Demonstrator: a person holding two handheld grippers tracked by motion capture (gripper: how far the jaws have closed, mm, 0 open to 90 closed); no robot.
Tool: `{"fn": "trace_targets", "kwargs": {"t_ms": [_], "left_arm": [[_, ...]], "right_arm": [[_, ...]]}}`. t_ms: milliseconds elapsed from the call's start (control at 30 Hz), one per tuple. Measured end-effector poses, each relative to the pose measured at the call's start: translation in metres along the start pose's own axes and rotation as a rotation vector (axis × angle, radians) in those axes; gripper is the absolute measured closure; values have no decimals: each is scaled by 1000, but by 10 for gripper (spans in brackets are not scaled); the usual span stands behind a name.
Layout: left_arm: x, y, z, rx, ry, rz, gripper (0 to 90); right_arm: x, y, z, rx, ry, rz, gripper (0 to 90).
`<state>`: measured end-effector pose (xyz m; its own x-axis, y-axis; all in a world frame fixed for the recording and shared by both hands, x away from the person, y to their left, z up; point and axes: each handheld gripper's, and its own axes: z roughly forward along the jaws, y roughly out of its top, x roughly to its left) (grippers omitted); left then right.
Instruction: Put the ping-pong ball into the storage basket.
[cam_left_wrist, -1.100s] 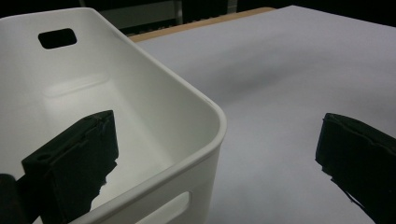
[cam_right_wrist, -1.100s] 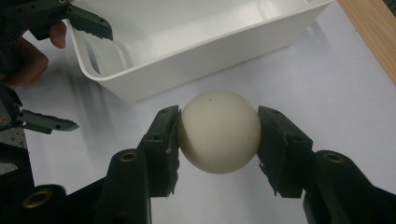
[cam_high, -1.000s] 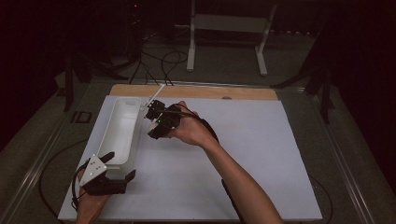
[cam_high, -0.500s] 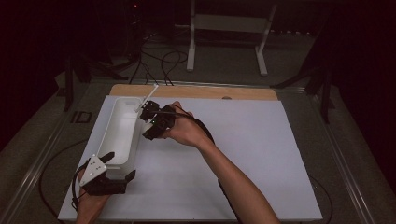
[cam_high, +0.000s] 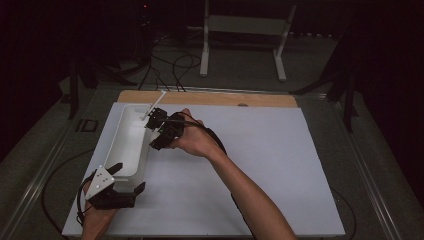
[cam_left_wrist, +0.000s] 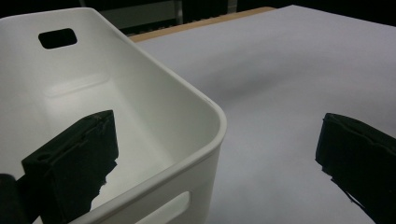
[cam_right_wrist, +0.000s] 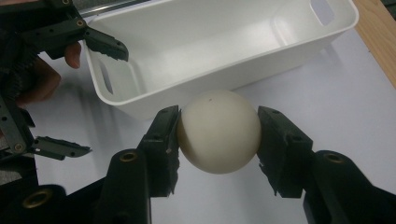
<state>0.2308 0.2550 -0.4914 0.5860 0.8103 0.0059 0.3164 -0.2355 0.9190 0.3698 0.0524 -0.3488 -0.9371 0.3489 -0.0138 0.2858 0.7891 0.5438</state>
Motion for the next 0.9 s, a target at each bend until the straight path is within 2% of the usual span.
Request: {"fn": "trace_targets", "kwargs": {"t_ms": [900], "left_arm": [[0,0,0,0,-2,-1,0]], "right_arm": [[7,15,7,-9,6,-17,504]]}}
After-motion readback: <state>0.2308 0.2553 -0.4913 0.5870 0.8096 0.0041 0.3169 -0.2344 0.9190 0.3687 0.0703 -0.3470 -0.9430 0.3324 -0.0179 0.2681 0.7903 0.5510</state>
